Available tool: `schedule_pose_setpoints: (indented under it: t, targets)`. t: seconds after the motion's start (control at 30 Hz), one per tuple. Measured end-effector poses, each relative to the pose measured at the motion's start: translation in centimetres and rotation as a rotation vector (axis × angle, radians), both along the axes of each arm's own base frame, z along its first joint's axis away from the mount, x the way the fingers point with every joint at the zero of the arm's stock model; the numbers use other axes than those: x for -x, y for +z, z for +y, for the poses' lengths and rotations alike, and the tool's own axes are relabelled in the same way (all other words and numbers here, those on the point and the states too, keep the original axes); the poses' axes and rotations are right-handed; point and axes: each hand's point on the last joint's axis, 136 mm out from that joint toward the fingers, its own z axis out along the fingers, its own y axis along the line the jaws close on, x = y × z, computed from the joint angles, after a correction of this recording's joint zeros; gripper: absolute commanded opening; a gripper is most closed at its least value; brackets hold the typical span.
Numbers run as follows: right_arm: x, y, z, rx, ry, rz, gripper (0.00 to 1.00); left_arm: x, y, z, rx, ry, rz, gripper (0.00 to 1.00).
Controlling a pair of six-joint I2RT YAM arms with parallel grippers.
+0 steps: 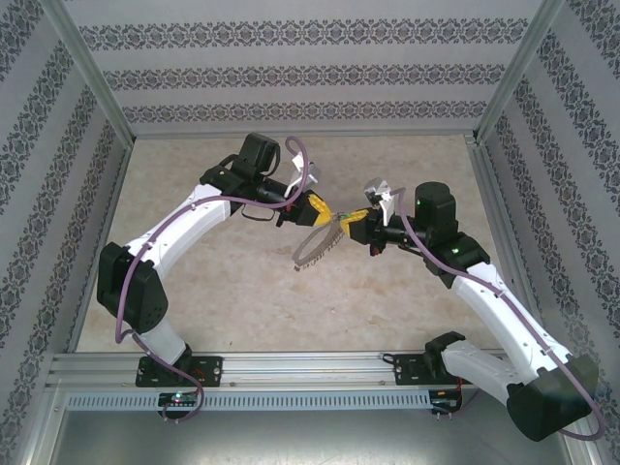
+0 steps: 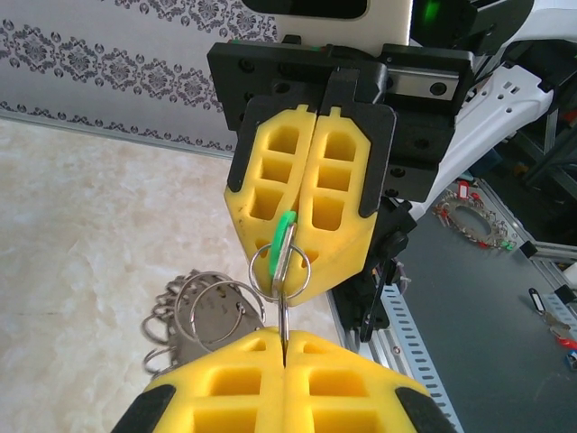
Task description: Put the keys on the keyring
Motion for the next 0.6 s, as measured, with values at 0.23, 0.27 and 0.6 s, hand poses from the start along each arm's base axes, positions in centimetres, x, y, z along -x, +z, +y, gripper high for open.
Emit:
schedule_pose_setpoints:
  t: [0.23,0.27,0.6]
  targets:
    - [-0.8,0.7,0.2,0.000,-0.009,0.034,0.00,-0.5,-0.2,-0.1,0.007,0.017,-0.004,0.04]
    - [-1.0,0.7,0.2,0.002,-0.013,0.047,0.00,-0.7,-0.3,-0.2,0.005,0.026,-0.004,0.09]
    - [-4.0,1.4,0.6,0.029,-0.057,0.127,0.00,-3.1,-2.4,0.6,-0.029,0.213,0.005,0.42]
